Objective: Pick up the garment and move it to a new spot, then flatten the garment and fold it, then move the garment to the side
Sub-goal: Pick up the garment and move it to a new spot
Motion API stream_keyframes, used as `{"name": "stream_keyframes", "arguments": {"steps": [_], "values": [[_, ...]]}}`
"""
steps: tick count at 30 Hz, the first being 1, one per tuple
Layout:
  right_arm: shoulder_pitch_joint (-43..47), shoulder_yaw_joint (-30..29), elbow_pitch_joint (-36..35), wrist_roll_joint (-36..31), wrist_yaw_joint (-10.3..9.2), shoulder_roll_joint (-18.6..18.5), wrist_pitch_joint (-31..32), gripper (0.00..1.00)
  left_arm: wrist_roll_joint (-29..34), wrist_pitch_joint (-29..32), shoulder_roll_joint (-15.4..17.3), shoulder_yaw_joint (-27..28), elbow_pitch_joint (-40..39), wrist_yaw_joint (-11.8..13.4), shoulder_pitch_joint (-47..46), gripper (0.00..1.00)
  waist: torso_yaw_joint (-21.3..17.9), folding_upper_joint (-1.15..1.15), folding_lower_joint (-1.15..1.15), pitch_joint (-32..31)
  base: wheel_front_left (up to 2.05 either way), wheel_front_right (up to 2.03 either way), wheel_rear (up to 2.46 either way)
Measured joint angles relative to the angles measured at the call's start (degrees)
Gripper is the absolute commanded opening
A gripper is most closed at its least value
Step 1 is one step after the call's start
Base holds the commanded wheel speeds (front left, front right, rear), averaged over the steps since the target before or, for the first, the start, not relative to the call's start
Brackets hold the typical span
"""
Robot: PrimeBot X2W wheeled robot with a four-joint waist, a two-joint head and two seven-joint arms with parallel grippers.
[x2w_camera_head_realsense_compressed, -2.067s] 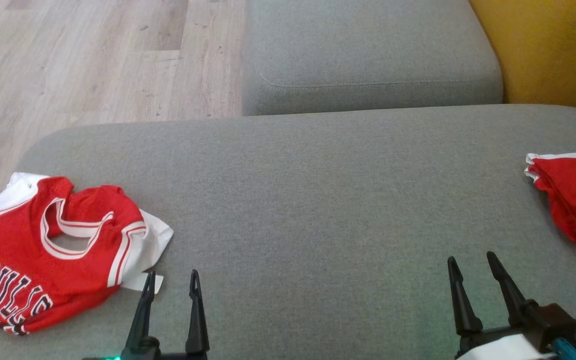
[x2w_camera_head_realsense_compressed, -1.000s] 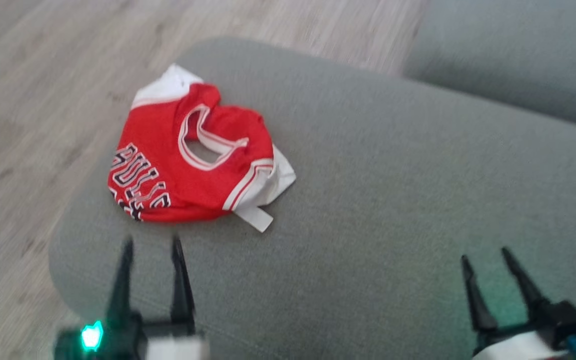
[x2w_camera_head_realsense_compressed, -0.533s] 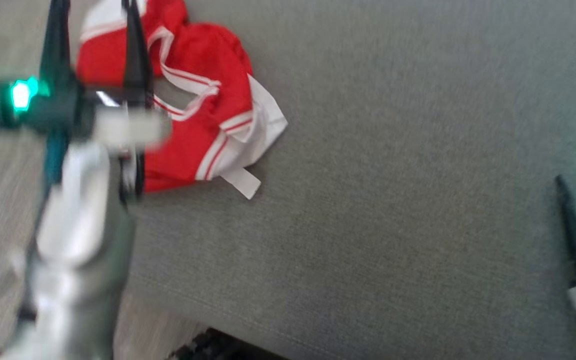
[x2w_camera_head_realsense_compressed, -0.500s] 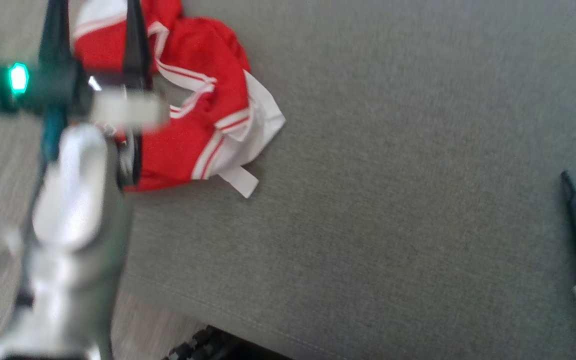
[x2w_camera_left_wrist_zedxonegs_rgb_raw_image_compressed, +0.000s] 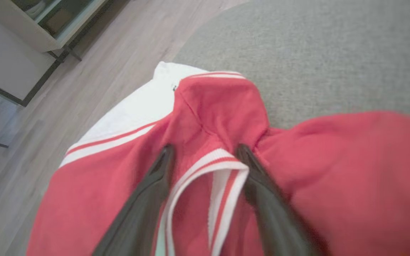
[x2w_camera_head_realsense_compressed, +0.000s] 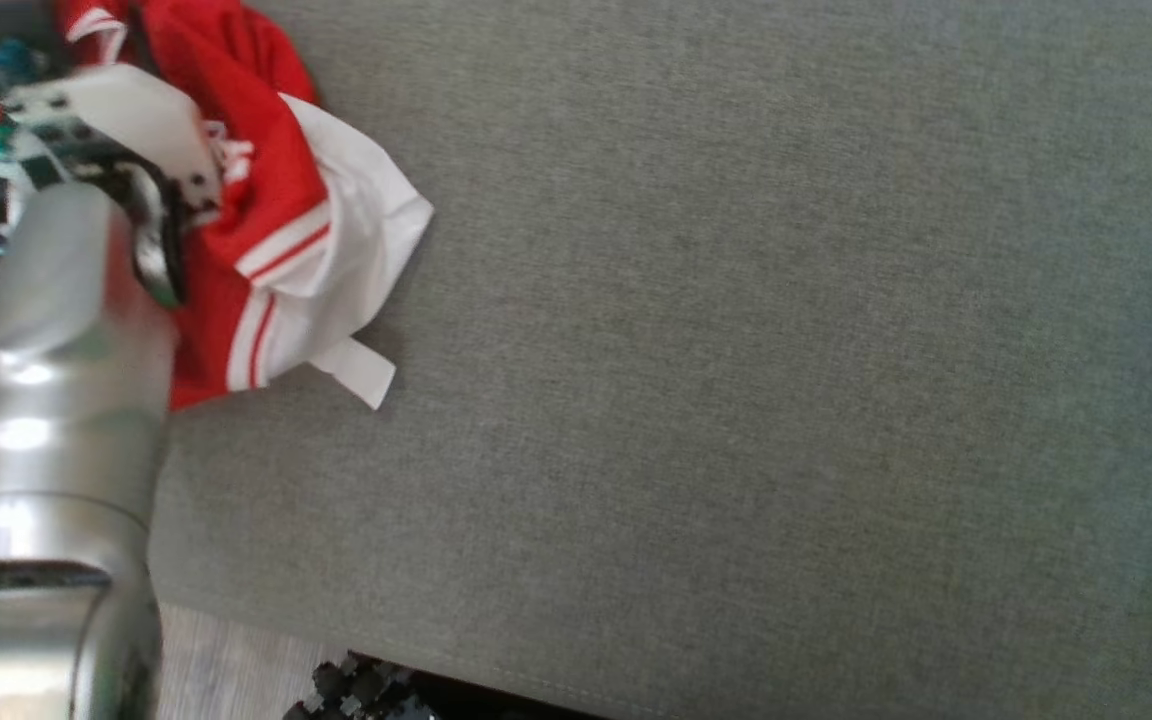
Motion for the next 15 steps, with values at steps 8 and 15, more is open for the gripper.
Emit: {"name": "stream_keyframes", "arguments": {"steps": [8,15], "values": [[-1.77,0.79,2.47,-0.01,0.00,1.04,-0.32,1.00,-0.58,-9.28,1.31,0.04,3.00,-0.40,-1.97,0.00,-0.40,-0.01,0.02,-1.51,0.00,0.00,0.00],[-4.41,6.13,9.75,-0.02,0.00,7.65,0.68,1.00,3.14,-14.67,5.17,-4.12,-0.74,-3.48,-8.21,0.00,-2.19,0.00,0.02,-8.70,0.00,0.00,0.00]]}}
